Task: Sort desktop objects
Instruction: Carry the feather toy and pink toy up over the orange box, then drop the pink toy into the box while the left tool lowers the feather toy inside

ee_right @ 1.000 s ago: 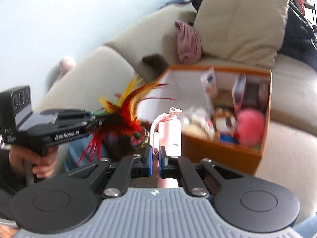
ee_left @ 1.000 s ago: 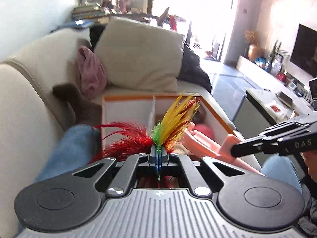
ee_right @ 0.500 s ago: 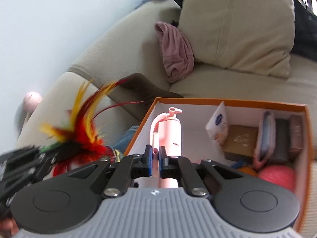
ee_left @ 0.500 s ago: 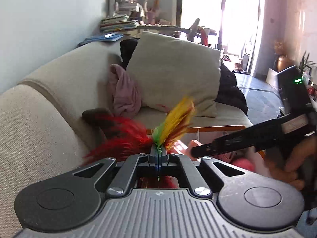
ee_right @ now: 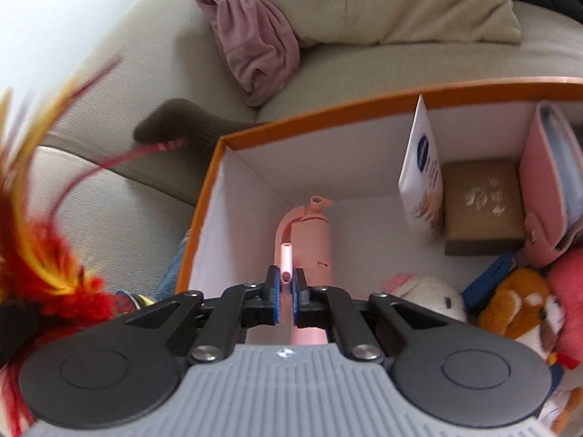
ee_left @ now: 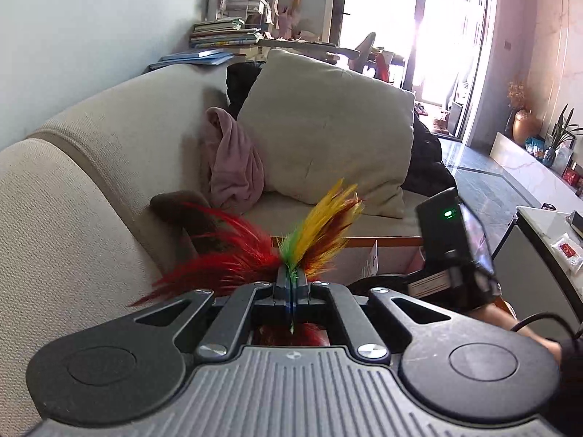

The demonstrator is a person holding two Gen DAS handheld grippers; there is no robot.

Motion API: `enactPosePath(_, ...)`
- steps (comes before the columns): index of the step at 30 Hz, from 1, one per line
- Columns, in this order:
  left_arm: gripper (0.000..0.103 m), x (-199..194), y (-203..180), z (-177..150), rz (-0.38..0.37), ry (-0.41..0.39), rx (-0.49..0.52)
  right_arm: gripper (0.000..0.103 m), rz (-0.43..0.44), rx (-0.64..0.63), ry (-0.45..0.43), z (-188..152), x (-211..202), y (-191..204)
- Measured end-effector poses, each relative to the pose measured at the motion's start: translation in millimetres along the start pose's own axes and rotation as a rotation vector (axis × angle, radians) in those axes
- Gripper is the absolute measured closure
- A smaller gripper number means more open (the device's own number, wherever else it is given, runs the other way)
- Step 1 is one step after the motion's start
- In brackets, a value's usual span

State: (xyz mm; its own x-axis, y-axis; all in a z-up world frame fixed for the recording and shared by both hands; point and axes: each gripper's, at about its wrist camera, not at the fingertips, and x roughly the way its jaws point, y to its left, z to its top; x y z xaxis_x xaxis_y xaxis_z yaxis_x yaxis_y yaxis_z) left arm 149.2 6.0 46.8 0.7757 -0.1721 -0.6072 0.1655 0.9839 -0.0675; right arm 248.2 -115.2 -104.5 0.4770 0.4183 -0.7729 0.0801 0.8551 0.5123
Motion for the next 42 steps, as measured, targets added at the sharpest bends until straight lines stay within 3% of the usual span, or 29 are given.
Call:
enactPosePath(10,0.102,8.1,-0.6,-3.4,-0.008,0.013,-0.009,0.094,-0.017,0.006,0.080,-6.5,20.3,1.9)
enactPosePath(15,0.102,7.3,-6.1,-2.3,-0.018,0.011,-0.001,0.084,-0.023,-0.024,0.112,-1.7,27.5,3.8)
enactPosePath(21,0.102,2.5,-12.8,-1.4,-0.034,0.001,0.009,0.071,-0.050,-0.146,0.075,-4.6,11.6,9.6)
enactPosePath(26,0.102,-1.3,-23.1,-0.8,-0.067,-0.002,0.024,0.071,-0.067,-0.309,-0.016,-14.9,-24.2,6.8)
enactPosePath(31,0.102,0.6,-39.7,-0.5,-0.100,-0.004,0.040,0.067,-0.154,-0.456,-0.140,-19.1,-59.0,-0.3)
enactPosePath(37,0.102,6.9,-59.1,0.6,-0.112,0.002,0.088,0.064,-0.250,-0.496,-0.263,-23.3,-109.8,-31.9)
enactPosePath(42,0.102,15.5,-69.1,1.2,-0.138,0.014,0.095,0.063,-0.318,-0.453,-0.378,-37.8,-150.5,-67.9)
